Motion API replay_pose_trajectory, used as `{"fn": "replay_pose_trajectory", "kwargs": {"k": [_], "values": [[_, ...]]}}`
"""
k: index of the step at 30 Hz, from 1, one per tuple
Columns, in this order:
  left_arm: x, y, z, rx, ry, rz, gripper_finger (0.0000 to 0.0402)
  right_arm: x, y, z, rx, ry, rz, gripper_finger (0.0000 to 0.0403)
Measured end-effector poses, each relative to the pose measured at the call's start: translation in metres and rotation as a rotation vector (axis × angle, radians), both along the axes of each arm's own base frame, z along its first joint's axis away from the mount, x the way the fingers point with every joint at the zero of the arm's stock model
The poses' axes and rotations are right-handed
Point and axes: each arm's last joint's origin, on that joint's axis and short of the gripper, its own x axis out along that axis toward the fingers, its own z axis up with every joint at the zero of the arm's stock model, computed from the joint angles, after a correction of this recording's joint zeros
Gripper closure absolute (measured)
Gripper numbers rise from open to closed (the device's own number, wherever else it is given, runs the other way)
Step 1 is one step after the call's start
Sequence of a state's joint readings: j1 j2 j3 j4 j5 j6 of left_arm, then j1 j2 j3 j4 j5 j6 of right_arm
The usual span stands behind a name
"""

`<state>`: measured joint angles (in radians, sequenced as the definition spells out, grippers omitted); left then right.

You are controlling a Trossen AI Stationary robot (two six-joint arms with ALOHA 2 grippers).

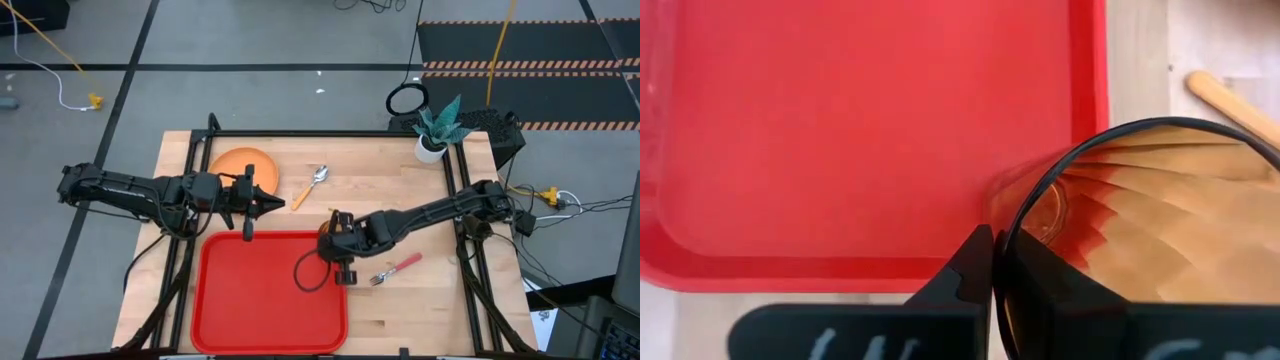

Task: Pick and place plate/cup/fork/spoon on tray
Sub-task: Put the orange cup on the red serving tray, then put the orange plate on the red serving tray to the bottom of the orange cup

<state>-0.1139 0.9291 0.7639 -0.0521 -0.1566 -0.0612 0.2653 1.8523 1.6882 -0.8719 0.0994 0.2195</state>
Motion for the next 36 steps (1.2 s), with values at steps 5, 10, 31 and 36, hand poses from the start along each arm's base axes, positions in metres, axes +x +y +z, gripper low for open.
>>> {"fn": "replay_pose_trajectory", "kwargs": {"k": [5,10,31,36], "values": [[0.0,0.0,0.0,0.003,0.0,-0.003,0.0371,0.001,-0.001,0.001,0.0,-0.012,0.002,0.039],[0.0,0.0,0.0,0.004,0.0,-0.003,0.0371,0.001,-0.001,0.001,-0.005,-0.013,0.014,0.036],[-0.001,0.0,-0.005,0.013,0.048,0.0,0.0371,-0.002,0.01,0.012,0.005,-0.085,0.051,0.0254],[-0.001,0.001,-0.005,0.019,0.053,0.005,0.0371,-0.02,0.017,0.044,-0.064,-0.211,0.035,0.0229]]}}
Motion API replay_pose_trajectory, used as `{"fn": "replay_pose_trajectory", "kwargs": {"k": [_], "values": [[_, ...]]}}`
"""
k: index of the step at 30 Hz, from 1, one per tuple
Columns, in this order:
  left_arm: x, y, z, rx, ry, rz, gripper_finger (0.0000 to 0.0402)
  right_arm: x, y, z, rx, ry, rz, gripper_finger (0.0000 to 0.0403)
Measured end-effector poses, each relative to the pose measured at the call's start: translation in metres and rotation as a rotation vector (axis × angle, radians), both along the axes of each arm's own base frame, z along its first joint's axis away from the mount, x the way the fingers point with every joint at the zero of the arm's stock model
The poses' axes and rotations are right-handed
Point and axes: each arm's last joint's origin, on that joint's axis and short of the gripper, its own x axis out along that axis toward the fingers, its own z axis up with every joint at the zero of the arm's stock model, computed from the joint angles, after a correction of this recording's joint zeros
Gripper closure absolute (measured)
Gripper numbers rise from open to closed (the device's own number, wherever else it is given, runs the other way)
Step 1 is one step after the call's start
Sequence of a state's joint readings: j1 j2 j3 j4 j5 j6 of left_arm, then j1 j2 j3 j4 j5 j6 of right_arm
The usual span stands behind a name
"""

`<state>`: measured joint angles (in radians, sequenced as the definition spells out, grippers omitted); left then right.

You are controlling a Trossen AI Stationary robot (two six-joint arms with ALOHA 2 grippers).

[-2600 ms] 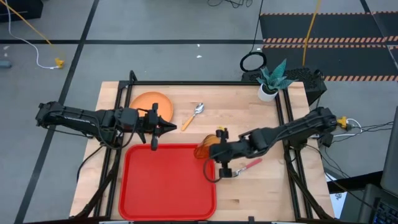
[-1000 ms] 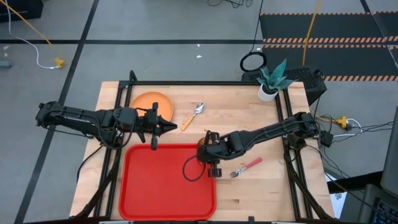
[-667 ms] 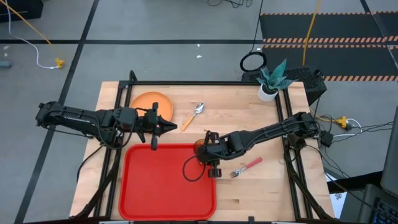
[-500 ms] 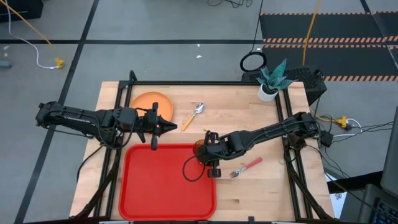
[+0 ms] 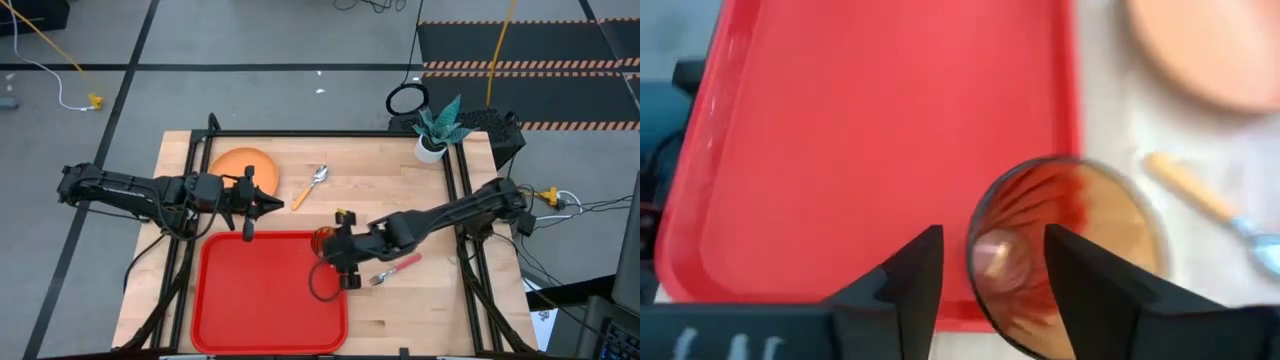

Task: Pick and place plate/cup/fork/spoon on tray
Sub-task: Put the orange plate on the red serving tray to the bottom of the orange cup

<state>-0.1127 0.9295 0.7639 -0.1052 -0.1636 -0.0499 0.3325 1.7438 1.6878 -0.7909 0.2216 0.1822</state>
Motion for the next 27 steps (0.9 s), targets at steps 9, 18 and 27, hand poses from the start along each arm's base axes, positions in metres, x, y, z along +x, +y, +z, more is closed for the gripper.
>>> {"fn": "replay_pose_trajectory", "kwargs": {"k": [9,18,27], "values": [[-0.011,0.008,-0.023,0.024,0.233,0.256,0.0371,-0.061,0.019,0.059,-0.092,-0.203,-0.08,0.0215],[-0.025,0.013,-0.059,-0.096,0.561,0.453,0.0338,-0.104,0.049,0.043,-0.167,-0.289,-0.063,0.0215],[-0.032,0.01,-0.117,-0.155,0.823,0.482,0.0254,-0.124,0.049,0.007,-0.117,-0.294,-0.062,0.0215]]}}
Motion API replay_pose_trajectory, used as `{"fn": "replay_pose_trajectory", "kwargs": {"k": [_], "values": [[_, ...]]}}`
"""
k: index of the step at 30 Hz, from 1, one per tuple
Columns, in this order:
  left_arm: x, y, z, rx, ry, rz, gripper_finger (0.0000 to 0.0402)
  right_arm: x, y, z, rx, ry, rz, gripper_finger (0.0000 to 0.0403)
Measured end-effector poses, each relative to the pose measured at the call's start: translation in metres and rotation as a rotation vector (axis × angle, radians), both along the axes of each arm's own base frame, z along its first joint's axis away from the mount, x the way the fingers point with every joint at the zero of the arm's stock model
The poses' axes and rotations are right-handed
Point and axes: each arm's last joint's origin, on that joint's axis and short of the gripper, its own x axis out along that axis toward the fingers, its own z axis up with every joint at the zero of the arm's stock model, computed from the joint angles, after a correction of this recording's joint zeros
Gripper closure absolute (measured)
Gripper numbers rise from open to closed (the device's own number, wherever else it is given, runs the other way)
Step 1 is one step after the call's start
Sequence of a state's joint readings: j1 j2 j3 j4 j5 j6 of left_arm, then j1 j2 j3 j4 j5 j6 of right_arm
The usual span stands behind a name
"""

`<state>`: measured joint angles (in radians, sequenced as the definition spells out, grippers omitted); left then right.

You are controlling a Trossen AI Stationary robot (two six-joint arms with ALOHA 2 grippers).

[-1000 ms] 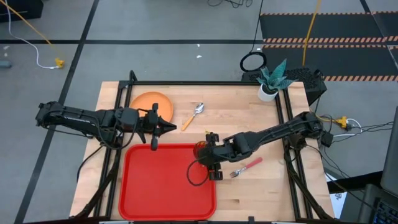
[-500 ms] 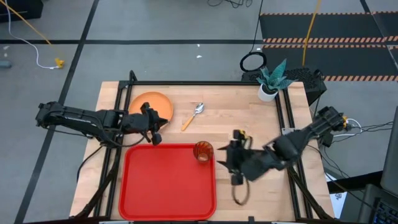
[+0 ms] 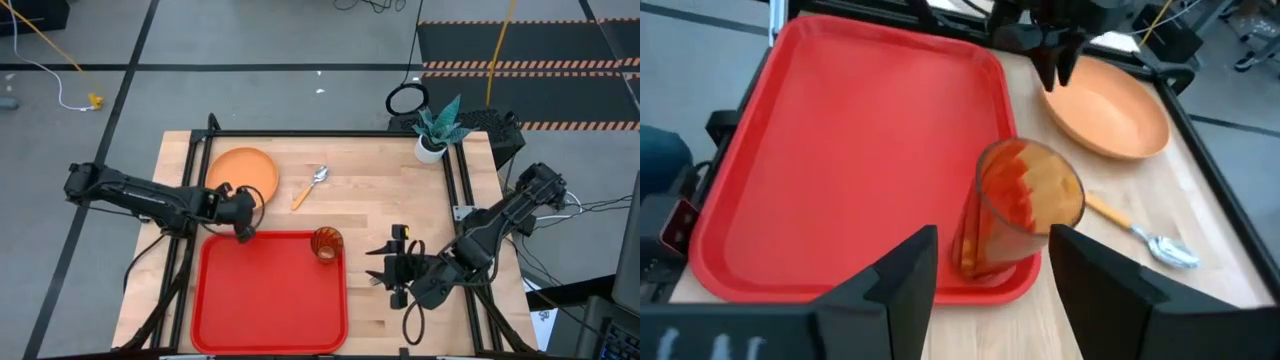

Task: Pick and place plate/cup/fork/spoon on tray
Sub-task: Put the orange plate on the red serving tray to the bottom of the orange cup

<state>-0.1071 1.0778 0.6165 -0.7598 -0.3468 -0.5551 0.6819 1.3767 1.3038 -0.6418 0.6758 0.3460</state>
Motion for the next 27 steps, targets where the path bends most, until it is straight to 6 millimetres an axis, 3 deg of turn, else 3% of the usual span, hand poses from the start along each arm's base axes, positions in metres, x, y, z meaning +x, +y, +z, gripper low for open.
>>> {"fn": "replay_pose_trajectory", "kwargs": {"k": [6,16,20,27], "values": [[-0.001,0.0,-0.024,0.027,0.068,-0.005,0.0222,-0.011,-0.006,-0.015,0.04,-0.038,0.005,0.0215],[-0.008,0.007,-0.054,0.074,0.07,-0.022,0.0226,-0.025,-0.017,-0.036,0.123,-0.123,0.026,0.0215],[-0.012,0.01,-0.061,0.109,0.088,-0.04,0.0263,-0.026,-0.02,-0.043,0.129,-0.164,0.033,0.0215],[-0.009,0.01,-0.059,0.147,0.07,-0.111,0.0383,-0.023,-0.023,-0.047,0.109,-0.21,0.05,0.0215]]}}
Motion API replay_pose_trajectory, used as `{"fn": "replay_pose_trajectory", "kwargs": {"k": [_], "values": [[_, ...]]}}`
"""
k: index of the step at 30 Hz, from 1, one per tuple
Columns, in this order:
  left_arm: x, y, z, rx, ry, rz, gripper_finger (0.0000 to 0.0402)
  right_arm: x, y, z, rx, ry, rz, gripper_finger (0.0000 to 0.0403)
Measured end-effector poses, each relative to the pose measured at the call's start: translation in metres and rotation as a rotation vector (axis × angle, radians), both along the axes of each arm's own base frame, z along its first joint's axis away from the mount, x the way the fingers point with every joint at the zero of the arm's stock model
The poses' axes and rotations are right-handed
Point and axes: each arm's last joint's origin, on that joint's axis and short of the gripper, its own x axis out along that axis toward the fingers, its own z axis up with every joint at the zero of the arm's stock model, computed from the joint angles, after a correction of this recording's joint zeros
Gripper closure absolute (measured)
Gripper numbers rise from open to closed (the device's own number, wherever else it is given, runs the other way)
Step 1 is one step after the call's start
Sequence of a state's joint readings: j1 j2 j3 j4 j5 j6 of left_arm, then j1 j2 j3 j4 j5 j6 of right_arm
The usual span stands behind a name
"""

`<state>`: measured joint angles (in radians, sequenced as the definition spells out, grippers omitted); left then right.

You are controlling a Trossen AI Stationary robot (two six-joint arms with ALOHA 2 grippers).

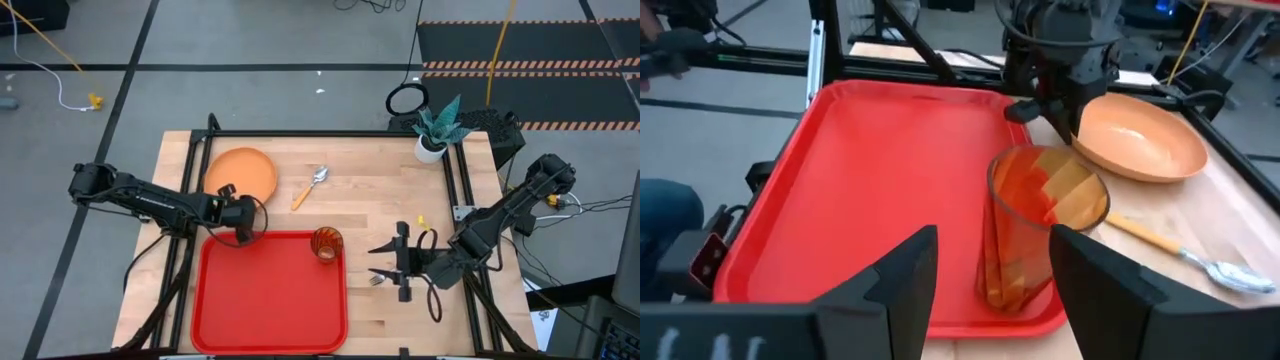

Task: Pick and place plate/cup/fork/spoon on tray
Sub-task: Put the orange plate on the red serving tray to the bottom of the orange cup

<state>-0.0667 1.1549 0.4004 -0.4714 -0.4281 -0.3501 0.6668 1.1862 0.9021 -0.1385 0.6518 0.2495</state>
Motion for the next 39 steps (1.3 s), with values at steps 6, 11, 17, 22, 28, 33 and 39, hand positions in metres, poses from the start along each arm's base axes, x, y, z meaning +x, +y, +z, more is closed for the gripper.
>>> {"fn": "replay_pose_trajectory", "kwargs": {"k": [6,11,17,22,28,33,39], "values": [[0.007,-0.002,0.011,-0.01,-0.011,-0.02,0.0389,0.002,-0.001,0.002,-0.035,-0.015,0.015,0.0215],[0.021,-0.013,0.039,-0.037,-0.036,-0.074,0.0393,0.002,-0.001,0.002,-0.055,-0.011,0.022,0.0215],[0.031,-0.032,0.075,-0.045,-0.069,-0.145,0.0394,0.001,-0.001,0.001,-0.081,-0.006,0.031,0.0215],[0.03,-0.061,0.104,-0.094,-0.102,-0.209,0.0394,0.0,-0.002,-0.001,-0.081,0.013,0.025,0.0215],[0.01,-0.116,0.13,-0.2,-0.162,-0.368,0.0395,0.0,-0.002,-0.003,-0.051,0.032,0.006,0.0215],[-0.003,-0.161,0.133,-0.281,-0.249,-0.531,0.0394,0.0,-0.002,-0.002,-0.037,0.019,0.004,0.0216],[-0.003,-0.204,0.12,-0.329,-0.31,-0.663,0.0395,0.001,-0.001,0.001,-0.019,-0.005,0.003,0.0216]]}}
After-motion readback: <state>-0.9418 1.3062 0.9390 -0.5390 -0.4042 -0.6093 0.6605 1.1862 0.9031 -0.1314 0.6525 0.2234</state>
